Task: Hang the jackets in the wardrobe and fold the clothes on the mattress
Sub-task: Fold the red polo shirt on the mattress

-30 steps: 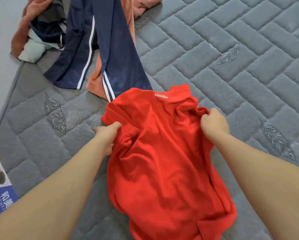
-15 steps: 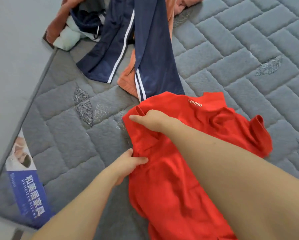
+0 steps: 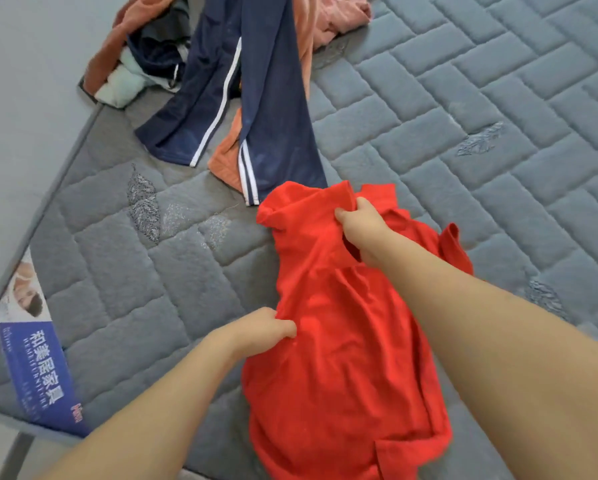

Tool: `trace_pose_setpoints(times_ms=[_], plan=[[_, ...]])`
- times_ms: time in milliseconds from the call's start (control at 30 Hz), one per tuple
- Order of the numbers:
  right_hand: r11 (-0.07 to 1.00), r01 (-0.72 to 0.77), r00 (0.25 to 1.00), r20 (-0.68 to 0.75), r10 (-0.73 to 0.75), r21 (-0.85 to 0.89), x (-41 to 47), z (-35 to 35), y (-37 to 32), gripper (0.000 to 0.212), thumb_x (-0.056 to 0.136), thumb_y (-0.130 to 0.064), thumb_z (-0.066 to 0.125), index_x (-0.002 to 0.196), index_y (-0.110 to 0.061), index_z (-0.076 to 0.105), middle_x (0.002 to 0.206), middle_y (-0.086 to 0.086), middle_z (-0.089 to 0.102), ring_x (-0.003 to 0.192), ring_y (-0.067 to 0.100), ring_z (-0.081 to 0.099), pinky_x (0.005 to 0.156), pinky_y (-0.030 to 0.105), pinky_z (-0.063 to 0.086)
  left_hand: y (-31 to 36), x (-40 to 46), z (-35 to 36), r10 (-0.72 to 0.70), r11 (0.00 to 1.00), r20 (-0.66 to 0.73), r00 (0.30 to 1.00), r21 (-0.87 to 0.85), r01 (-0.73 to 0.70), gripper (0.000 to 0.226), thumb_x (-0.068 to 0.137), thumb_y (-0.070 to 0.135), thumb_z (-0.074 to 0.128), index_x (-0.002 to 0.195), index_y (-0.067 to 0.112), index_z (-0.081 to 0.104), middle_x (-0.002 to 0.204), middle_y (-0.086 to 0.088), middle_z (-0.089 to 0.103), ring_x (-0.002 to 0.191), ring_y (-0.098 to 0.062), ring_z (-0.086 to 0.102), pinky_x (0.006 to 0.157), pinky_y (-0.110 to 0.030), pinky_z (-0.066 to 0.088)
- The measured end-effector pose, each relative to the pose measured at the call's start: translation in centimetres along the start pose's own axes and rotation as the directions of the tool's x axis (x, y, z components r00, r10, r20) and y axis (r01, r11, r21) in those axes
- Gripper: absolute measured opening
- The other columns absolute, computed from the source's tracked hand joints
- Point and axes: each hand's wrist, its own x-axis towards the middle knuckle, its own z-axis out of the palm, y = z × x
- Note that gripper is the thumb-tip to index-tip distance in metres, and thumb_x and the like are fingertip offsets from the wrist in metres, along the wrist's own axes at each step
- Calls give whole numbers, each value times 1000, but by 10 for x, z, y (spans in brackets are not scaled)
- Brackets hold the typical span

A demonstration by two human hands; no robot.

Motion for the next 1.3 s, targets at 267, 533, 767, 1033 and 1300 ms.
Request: trace_pose_setpoints(times_ms=[267,533,767,1033,1300], plan=[[950,-123,917,-399,-2,-287,-55,-331,87,24,97,-13,49,118,-7,56,119,14,62,112,31,57,87,32,41,186,-16,264,208,978,133,969,-39,-205,21,89,34,51,74,21,45,64,4,48,52,-11,45,50,-24,28],[687,-574,738,-646,198,-446,-116,-482,202,54,87,-15,49,140,-5,38,141,28,40,131,46,41,109,49,33,245,6,413,277,950,296,914,60,-307,18,93,7,52,106,17,60,64,2,56,60,-15,53,49,-19,37],[819,-256,938,-338,82,-514,-55,-388,215,71,90,-23,54,153,-19,20,158,13,19,141,39,28,114,49,28,232,97,241,193,978,-613,766,179,-103,55,82,27,65,133,11,52,133,-20,55,123,-38,51,106,-39,41],[830,-237,897,-442,-13,-505,10,-356,228,87,88,-25,57,157,-24,3,159,8,24,142,33,28,113,52,27,298,155,201,475,793,-350,807,569,-219,54,85,60,61,133,37,56,152,0,35,141,-29,28,117,-45,23],[838,-256,913,-406,46,-482,11,-358,229,92,87,-40,66,157,-22,9,162,8,15,148,30,18,115,57,23,323,60,190,928,344,-51,369,493,-799,35,93,36,57,69,12,48,60,14,42,55,-1,38,53,-23,32]])
